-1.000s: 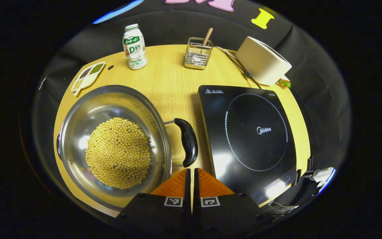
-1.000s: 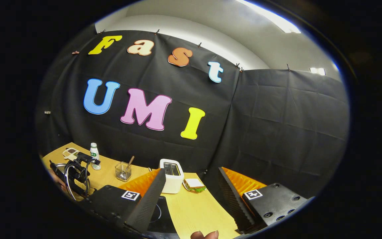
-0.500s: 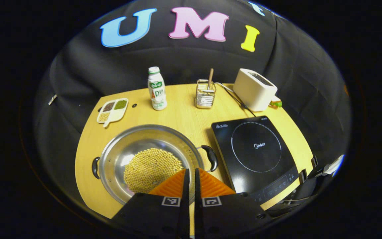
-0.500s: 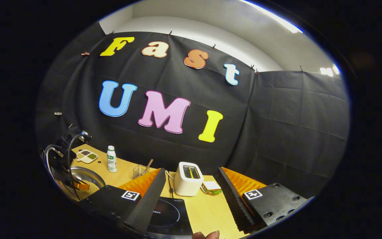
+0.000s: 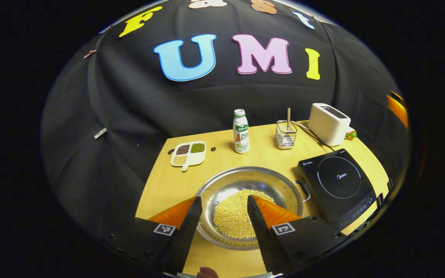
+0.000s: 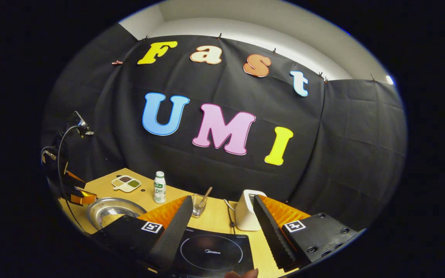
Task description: First push the handle of the pot to place it horizontally, then grasp the pot with both hands and set it on the induction cooktop.
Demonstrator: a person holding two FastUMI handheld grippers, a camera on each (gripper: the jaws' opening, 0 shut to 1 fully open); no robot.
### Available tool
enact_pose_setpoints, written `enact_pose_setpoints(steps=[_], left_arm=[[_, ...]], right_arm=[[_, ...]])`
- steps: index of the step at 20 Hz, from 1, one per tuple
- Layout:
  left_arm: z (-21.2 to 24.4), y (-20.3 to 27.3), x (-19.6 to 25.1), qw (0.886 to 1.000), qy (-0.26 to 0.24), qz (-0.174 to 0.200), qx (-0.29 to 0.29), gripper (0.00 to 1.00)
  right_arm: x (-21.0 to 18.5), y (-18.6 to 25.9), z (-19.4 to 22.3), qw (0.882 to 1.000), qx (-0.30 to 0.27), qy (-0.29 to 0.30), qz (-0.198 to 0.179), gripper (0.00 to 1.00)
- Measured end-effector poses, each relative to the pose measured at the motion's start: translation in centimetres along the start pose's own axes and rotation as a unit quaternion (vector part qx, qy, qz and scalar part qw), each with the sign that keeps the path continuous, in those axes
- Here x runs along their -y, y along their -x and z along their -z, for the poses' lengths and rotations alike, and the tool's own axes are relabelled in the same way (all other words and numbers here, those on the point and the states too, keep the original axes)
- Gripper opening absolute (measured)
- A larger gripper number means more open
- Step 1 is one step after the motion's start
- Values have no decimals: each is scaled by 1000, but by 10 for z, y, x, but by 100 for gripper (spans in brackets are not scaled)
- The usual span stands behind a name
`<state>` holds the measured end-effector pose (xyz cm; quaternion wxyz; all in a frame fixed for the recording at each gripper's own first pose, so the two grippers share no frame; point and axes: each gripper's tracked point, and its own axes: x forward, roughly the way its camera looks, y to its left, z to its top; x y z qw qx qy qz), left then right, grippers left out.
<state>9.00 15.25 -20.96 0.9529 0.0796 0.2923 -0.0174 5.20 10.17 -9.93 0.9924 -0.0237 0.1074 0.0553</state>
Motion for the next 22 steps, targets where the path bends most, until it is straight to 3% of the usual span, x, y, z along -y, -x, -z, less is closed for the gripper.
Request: enact_pose_setpoints(steps=[4,10,14,19,22], left_arm=[[12,-4,-33,1000,23,-5,6,83],[34,-28,-111,997,-2,-82,-15,88],[51,-50,-115,998,17,-56,-36,89],[52,-68,-139,996,-11,-87,-34,96],[60,-79,-112,998,10,-24,-49,97]], right_arm=[[-46,-19,31,998,-42,-15,-51,98],[-105,-48,99,983,-136,-63,-107,98],[-134,-63,144,971,-192,-66,-124,98],[-158,-75,188,958,-243,-79,-128,98],[-164,-78,209,952,-265,-81,-127,99]])
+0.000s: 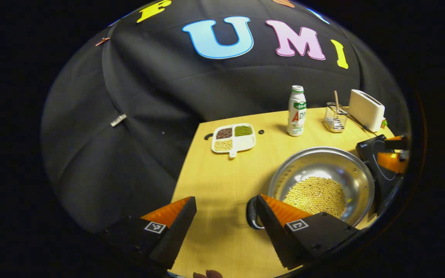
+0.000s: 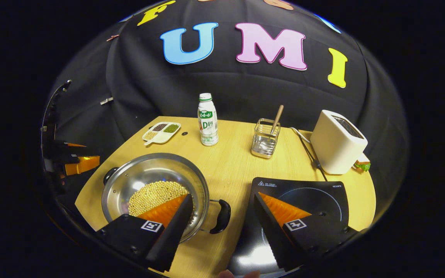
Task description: First push the handle of the pot to place it horizontally, then grasp the pot with both hands and set it on the induction cooktop.
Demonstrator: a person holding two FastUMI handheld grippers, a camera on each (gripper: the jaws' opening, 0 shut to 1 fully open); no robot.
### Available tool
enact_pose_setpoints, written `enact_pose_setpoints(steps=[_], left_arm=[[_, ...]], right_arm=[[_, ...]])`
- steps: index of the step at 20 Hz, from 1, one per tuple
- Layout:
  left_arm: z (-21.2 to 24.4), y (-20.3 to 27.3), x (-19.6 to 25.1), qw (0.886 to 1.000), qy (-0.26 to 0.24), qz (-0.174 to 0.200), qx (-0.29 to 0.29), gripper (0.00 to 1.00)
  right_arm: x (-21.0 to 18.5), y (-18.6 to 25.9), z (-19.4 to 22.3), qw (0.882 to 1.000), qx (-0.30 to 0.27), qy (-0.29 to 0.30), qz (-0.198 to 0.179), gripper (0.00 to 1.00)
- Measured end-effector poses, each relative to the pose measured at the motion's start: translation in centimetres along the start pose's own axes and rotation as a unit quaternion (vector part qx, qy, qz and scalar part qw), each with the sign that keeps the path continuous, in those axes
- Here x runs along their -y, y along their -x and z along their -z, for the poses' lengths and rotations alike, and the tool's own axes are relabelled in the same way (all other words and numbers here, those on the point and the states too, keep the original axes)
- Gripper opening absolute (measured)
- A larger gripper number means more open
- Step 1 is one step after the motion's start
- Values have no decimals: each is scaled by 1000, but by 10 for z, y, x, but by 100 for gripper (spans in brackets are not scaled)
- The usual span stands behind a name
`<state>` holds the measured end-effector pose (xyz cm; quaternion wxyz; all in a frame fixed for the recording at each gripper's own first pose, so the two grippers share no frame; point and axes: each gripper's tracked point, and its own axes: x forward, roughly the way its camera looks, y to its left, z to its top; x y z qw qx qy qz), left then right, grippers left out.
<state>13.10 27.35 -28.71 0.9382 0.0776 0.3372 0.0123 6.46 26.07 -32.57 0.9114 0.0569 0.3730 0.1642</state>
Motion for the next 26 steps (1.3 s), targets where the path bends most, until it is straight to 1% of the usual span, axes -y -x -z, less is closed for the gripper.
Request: enact_pose_setpoints(steps=[1,3,5,6,8,10,11,13,14,15,17,18,19,20,21,22,23,26], left_arm=[[8,-3,14,999,9,31,-15,97],[24,-14,30,996,31,75,-46,97],[35,-23,36,992,48,91,-72,96],[38,-28,37,991,54,96,-80,96],[42,-37,41,989,63,101,-90,93],[44,-46,42,988,66,100,-96,88],[45,-48,43,988,67,102,-99,83],[47,-56,42,987,66,100,-105,76],[47,-60,42,987,66,100,-105,75],[49,-63,43,987,66,99,-108,73],[51,-68,42,987,69,94,-110,70],[52,-70,41,987,70,92,-112,68],[53,-70,41,987,74,93,-111,65],[52,-72,41,987,76,93,-109,65],[53,-72,42,987,77,94,-104,64],[52,-73,41,988,76,94,-100,64],[51,-73,42,988,75,94,-99,62],[52,-70,42,987,72,93,-105,57]], right_arm=[[-1,-4,4,1000,-7,-6,0,99],[-2,-11,11,1000,-19,-18,-2,99],[0,-19,15,999,-28,-23,-2,99],[1,-22,18,999,-33,-24,-2,99],[-2,-29,26,998,-47,-32,-5,99],[-5,-35,32,997,-63,-44,-12,100],[-7,-39,37,996,-72,-51,-13,99],[-10,-47,45,994,-89,-64,-17,97],[-13,-50,49,993,-99,-68,-19,95],[-15,-53,54,991,-107,-72,-19,91],[-17,-58,61,990,-118,-80,-20,92],[-18,-60,62,989,-121,-87,-21,90],[-19,-65,67,988,-127,-90,-15,81],[-19,-69,72,986,-136,-92,-10,79],[-16,-70,76,985,-142,-95,-4,60],[-17,-68,80,985,-139,-100,-3,65],[-16,-71,75,985,-140,-103,-3,65],[-16,-71,73,985,-138,-106,0,55]])
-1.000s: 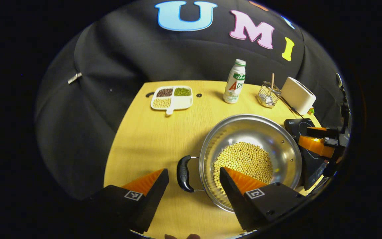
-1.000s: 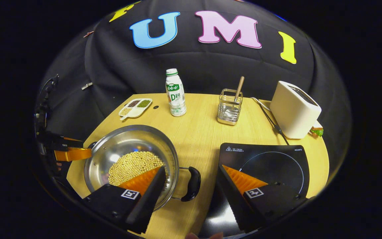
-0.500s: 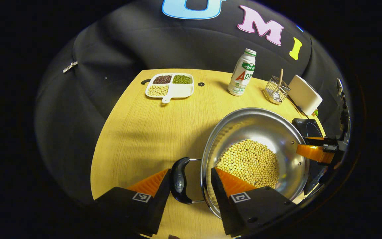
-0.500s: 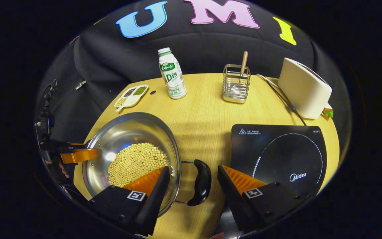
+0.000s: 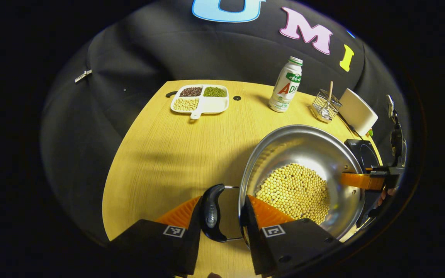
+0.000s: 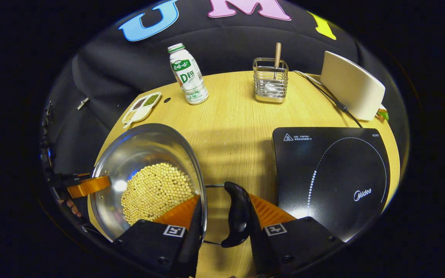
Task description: First push the handle of the pot to place it horizontally, then grasp the pot with both hands and set it on the induction cooktop.
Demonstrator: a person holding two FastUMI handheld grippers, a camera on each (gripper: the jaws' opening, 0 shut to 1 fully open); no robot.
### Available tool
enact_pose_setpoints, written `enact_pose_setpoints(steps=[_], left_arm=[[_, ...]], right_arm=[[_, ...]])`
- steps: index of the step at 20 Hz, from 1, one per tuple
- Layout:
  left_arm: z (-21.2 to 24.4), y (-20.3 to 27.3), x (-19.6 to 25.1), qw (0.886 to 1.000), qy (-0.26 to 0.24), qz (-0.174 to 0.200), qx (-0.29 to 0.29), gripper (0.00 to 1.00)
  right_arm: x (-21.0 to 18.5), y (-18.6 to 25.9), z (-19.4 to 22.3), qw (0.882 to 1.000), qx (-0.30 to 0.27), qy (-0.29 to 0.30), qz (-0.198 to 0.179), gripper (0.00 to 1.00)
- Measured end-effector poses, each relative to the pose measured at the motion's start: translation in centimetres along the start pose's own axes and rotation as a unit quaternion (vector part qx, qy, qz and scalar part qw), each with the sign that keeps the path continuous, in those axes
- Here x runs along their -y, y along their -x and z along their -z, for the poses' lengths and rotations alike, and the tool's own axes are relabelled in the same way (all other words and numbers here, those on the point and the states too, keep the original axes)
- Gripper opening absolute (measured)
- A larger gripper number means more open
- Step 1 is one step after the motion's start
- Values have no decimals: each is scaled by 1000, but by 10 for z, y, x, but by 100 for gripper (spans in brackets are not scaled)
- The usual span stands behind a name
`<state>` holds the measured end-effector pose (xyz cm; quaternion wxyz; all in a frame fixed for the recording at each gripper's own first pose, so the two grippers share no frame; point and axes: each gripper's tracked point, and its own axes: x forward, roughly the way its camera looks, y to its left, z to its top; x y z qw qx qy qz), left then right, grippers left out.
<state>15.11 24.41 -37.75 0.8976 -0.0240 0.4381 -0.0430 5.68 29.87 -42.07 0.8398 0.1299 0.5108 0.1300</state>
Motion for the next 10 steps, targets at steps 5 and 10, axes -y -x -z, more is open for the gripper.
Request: enact_pose_setpoints(steps=[5,10], left_arm=[[-2,28,7,1000,1,-9,2,54],[-19,69,43,1000,-6,-10,9,53]], right_arm=[[-3,24,-4,1000,-12,-5,-19,55],[19,71,-26,1000,15,-4,-26,51]])
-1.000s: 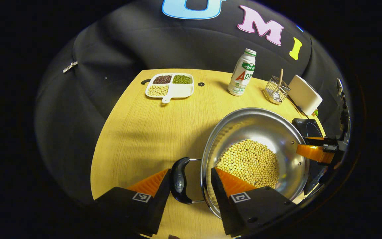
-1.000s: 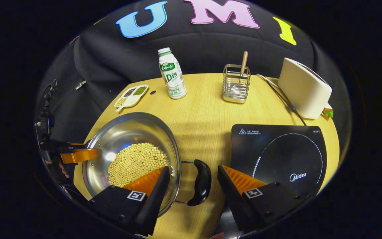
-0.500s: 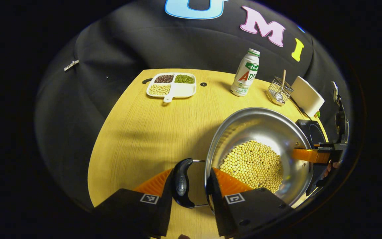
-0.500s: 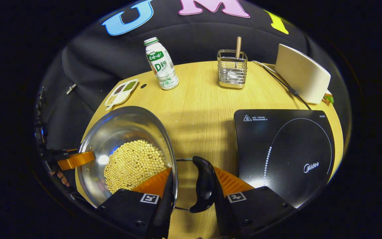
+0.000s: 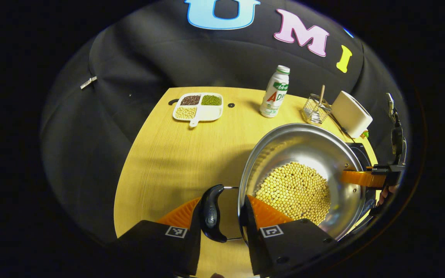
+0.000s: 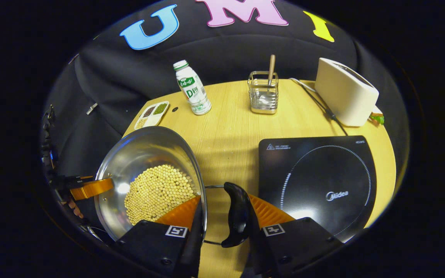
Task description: First push the handle of the pot to place it horizontally, then grasp the pot with both hands and set it on the induction cooktop.
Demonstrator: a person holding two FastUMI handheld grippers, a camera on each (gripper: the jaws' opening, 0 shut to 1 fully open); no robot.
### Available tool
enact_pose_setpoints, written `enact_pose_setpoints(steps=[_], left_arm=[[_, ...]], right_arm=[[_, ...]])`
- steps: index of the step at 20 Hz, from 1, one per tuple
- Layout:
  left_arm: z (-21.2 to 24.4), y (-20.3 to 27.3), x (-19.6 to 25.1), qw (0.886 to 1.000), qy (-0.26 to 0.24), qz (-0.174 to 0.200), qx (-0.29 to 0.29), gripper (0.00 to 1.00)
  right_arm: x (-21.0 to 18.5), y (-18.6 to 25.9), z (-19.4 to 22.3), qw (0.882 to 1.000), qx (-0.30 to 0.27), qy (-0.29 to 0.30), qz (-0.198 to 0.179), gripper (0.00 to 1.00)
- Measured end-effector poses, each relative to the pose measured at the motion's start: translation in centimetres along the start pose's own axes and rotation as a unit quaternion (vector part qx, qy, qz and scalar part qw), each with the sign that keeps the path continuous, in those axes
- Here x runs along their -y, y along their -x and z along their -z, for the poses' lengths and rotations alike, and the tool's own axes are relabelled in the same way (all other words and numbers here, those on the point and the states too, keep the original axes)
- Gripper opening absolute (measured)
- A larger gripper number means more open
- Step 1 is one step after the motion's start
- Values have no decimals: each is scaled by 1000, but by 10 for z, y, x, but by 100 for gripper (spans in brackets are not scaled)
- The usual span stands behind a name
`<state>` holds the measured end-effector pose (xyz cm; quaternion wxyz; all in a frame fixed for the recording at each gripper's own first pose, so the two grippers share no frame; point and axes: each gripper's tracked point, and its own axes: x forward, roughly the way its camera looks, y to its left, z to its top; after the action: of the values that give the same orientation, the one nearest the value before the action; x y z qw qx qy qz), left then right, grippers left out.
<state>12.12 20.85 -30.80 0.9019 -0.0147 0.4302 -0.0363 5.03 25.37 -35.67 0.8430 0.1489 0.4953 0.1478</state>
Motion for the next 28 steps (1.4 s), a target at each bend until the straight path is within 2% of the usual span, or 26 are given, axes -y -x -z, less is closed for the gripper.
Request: enact_pose_setpoints(steps=[1,2,5,6,7,10,11,12,14,21,28], left_arm=[[-4,5,11,1000,-3,1,2,53],[-6,9,22,1000,-6,3,0,54],[-6,17,59,1000,-3,10,-9,53],[-7,20,71,1000,-2,13,-11,53],[-8,21,83,1000,-2,15,-12,53],[-12,27,118,1000,-10,18,-8,52],[-13,28,130,1000,-11,20,-8,52],[-14,29,142,1000,-10,21,-8,52],[-17,28,165,1000,-11,25,-7,54],[-21,12,237,999,-18,40,-6,54],[-20,-14,282,999,-20,47,-11,52]], right_arm=[[9,9,-1,1000,-3,-4,1,55],[18,17,-2,1000,-7,-9,4,55],[47,39,-5,1000,-15,-12,15,55],[57,46,-7,1000,-12,-11,18,51],[67,53,-9,1000,-9,-11,19,55],[99,68,-13,1000,-3,-15,21,55],[109,72,-13,1000,-3,-16,22,51],[120,76,-14,1000,-1,-17,23,55],[140,85,-18,1000,3,-16,26,55],[212,98,-26,999,7,-15,40,55],[260,91,-31,999,3,-16,49,55]])
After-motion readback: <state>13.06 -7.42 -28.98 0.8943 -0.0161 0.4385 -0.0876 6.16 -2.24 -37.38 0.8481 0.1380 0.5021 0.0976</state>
